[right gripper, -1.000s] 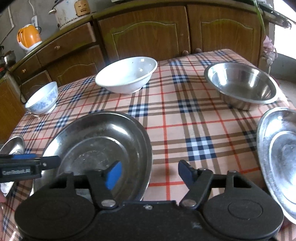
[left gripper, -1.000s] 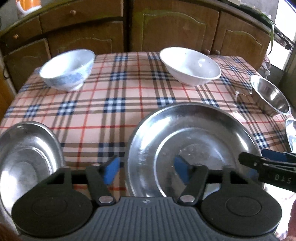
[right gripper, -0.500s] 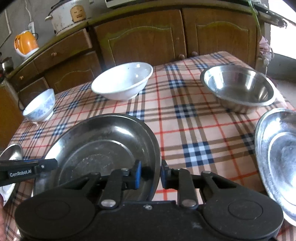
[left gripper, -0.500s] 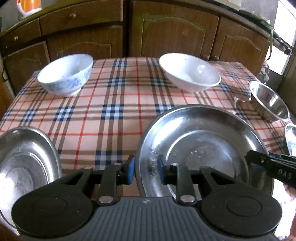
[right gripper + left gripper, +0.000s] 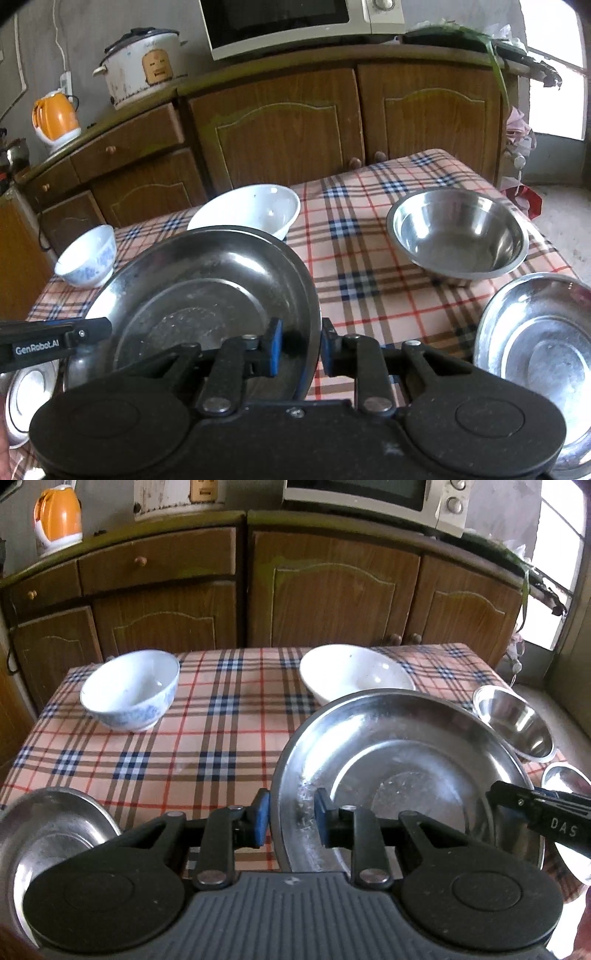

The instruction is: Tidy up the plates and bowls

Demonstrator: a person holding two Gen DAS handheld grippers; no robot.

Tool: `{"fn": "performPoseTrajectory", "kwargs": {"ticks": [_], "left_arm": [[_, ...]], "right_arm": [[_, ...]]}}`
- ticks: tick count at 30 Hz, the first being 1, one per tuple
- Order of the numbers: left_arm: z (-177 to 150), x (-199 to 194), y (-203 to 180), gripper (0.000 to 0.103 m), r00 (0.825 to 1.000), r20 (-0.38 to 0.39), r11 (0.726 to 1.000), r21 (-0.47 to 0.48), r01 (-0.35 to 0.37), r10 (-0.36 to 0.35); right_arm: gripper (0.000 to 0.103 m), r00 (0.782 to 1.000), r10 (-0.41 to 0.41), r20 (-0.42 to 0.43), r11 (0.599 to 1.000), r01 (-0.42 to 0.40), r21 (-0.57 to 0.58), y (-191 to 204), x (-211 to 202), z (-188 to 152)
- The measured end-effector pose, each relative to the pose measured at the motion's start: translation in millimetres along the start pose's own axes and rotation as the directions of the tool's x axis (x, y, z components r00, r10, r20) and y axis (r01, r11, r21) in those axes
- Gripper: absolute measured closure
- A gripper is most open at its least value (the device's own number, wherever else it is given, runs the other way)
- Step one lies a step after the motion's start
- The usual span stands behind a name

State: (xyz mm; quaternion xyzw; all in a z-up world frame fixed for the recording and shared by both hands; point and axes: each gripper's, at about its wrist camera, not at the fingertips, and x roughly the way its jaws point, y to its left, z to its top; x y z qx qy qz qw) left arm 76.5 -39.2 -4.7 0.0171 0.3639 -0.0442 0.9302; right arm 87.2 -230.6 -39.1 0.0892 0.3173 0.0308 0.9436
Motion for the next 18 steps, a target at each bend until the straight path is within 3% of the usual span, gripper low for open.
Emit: {"fn": "performPoseTrajectory", "kwargs": {"ticks": [18], "left_arm": [[0.3, -43.0, -10.2, 0.077, 0.997, 0.071, 1.000, 0.021, 0.000, -0.002]], "right_arm": [[0.075, 0.998, -0.015, 0.068, 1.000, 0.015, 0.002, 3.0, -50.4, 8.7]]}}
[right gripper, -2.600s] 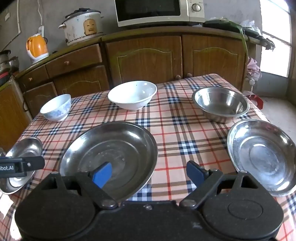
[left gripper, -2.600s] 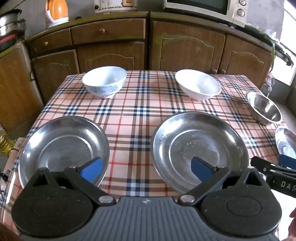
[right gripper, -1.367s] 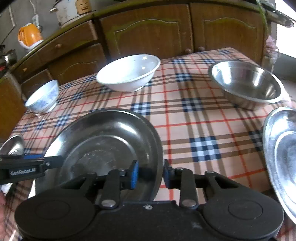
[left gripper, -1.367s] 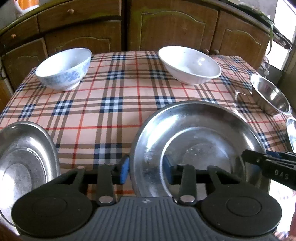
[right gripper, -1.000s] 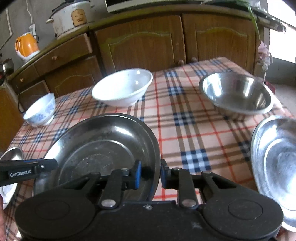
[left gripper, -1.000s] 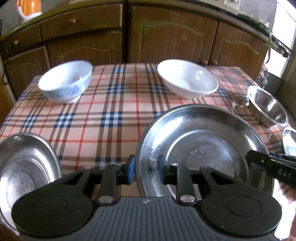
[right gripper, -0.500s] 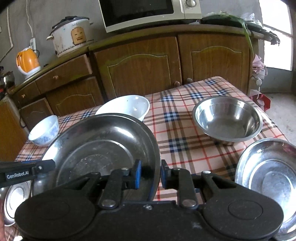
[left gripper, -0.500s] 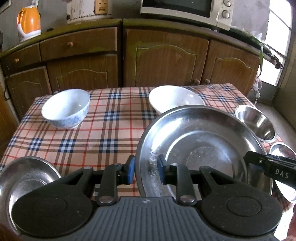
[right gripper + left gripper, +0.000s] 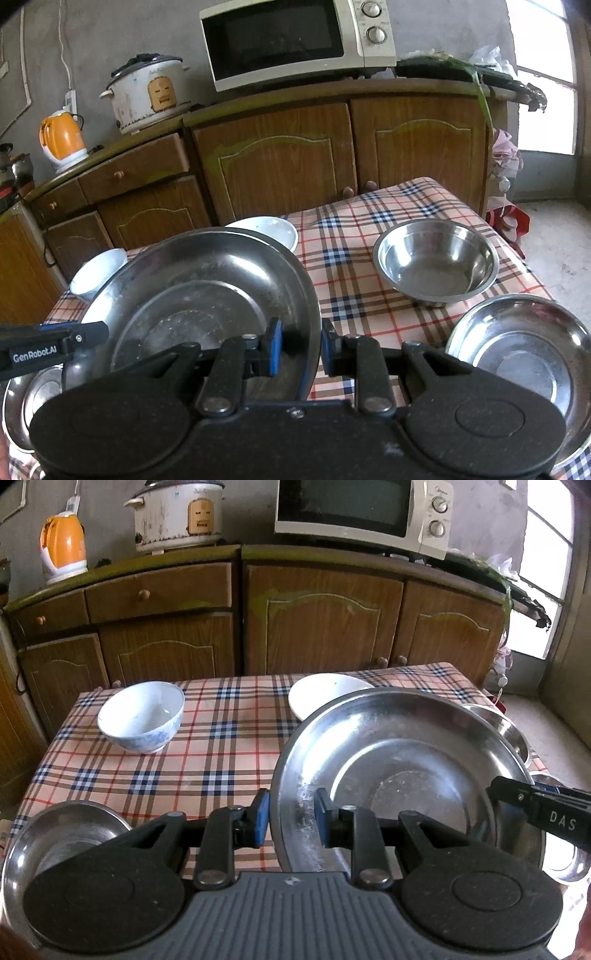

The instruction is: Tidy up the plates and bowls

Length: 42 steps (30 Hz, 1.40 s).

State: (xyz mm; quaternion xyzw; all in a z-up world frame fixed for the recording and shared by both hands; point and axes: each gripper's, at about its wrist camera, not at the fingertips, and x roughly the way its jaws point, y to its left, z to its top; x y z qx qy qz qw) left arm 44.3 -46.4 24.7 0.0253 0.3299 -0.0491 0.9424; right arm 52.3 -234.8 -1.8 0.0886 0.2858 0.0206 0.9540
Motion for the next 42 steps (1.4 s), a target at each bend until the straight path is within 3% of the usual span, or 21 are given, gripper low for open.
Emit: {"fn": "performPoseTrajectory", "kwargs": {"ticks": [42], "left_arm": [[-15.6, -64.6, -9.7, 0.077, 0.999, 0.050, 1.000, -0.004, 0.007, -0.006]], "right_arm": [[0.075, 0.998, -0.010, 0.063, 1.000, 0.009, 0.013, 0.2, -68.9, -7.5]]}}
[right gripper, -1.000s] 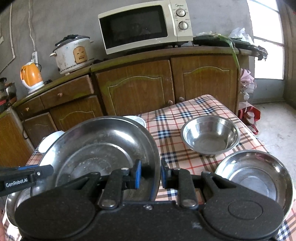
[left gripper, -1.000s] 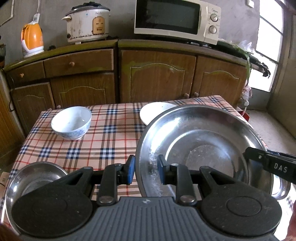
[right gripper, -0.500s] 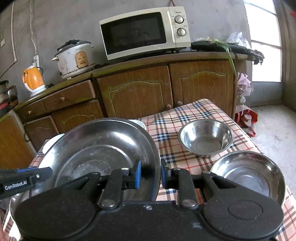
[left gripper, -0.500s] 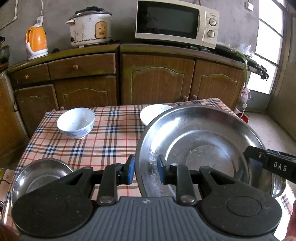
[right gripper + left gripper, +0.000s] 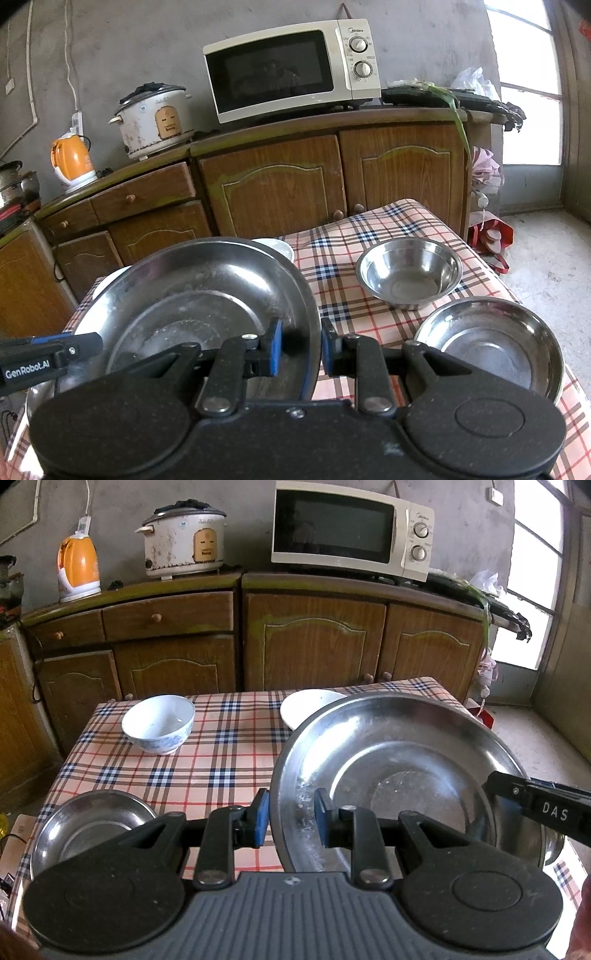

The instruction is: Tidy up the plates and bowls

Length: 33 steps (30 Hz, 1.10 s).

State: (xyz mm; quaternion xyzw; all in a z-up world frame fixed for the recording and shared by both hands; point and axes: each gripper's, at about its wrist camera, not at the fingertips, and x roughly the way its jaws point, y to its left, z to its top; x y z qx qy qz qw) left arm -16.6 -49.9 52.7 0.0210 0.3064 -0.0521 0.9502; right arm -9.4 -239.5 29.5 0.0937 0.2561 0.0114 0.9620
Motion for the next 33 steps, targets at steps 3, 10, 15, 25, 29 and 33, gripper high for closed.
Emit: {"fn": "performPoseTrajectory", "kwargs": {"ticks": [3, 10, 15, 25, 29, 33], "left_arm": [[-1.8, -1.2, -0.2, 0.077, 1.000, -0.002, 1.000, -0.001, -0.001, 0.001], [-11.1, -4.9, -0.9, 0.077, 1.000, -0.011, 1.000, 0.001, -0.002, 0.002], [-15.1, -6.7, -1.6, 0.077, 1.000, -0.016, 1.000, -0.004, 0.000, 0.000], [-27.8, -5.1, -2.8, 0.077, 0.999, -0.043, 1.000, -0.004, 0.003, -0.003], [-33.6, -3.9, -4.0, 0.077, 0.998, -0.057, 1.000, -0.003, 0.002, -0.003], [-38.3, -1.9, -4.7, 0.077, 0.998, -0.070, 1.000, -0.004, 0.001, -0.001]], "right_arm": [[0.075, 1.000, -0.002, -0.001, 1.000, 0.002, -0.003, 1.8, -4.8, -3.2], [0.075, 1.000, -0.008, -0.009, 1.000, 0.008, -0.004, 3.3, -9.9, -10.4], [0.075, 1.000, -0.008, -0.018, 1.000, 0.008, 0.000, 1.2, -11.4, -16.5], [0.075, 0.999, -0.012, -0.039, 1.000, 0.012, 0.005, -3.8, -10.7, -29.5], [0.075, 0.999, -0.011, -0.051, 1.000, 0.011, 0.009, -6.0, -9.9, -35.8], [0.075, 0.998, -0.011, -0.064, 1.000, 0.012, 0.012, -7.8, -8.6, -41.6]]}}
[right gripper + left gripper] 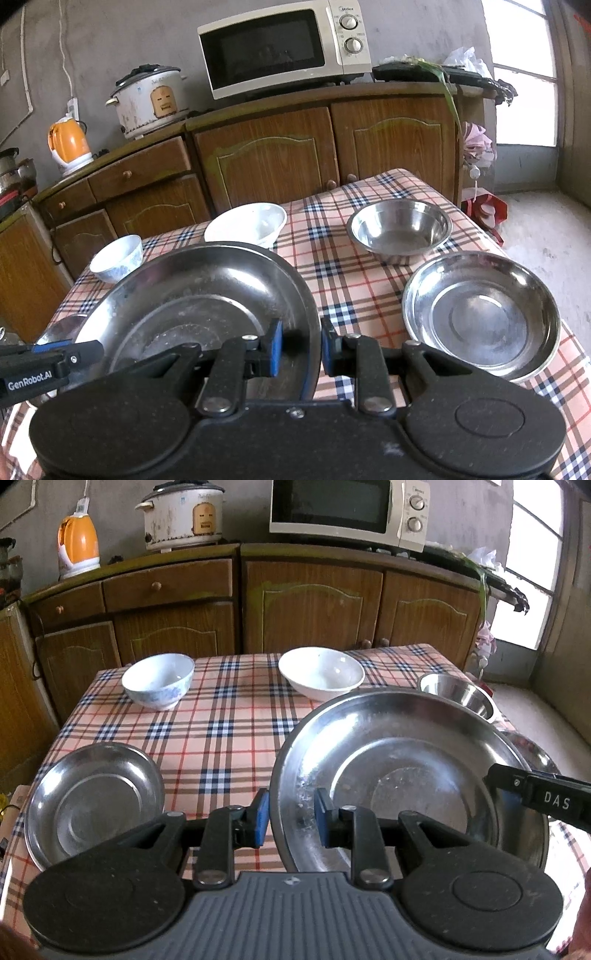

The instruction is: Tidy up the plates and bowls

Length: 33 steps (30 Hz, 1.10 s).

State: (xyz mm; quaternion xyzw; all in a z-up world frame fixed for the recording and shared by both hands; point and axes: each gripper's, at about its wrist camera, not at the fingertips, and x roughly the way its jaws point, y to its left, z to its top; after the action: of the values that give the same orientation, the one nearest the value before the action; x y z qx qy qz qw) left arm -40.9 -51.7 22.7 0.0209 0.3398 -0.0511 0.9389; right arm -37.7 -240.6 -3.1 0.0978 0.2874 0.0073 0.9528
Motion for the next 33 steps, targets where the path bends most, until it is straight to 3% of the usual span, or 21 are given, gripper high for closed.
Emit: {"fn": "performPoseTrajectory", "kwargs": {"ticks": [33], "left_arm": [[-41.1, 29.0, 0.1, 0.077, 0.993, -0.121, 1.000, 0.012, -0.002, 0.004]], "right_arm": [[0.075, 0.993, -0.003, -0.122, 1.000, 0.005, 0.019, -12.8, 28.4, -46.1]]}}
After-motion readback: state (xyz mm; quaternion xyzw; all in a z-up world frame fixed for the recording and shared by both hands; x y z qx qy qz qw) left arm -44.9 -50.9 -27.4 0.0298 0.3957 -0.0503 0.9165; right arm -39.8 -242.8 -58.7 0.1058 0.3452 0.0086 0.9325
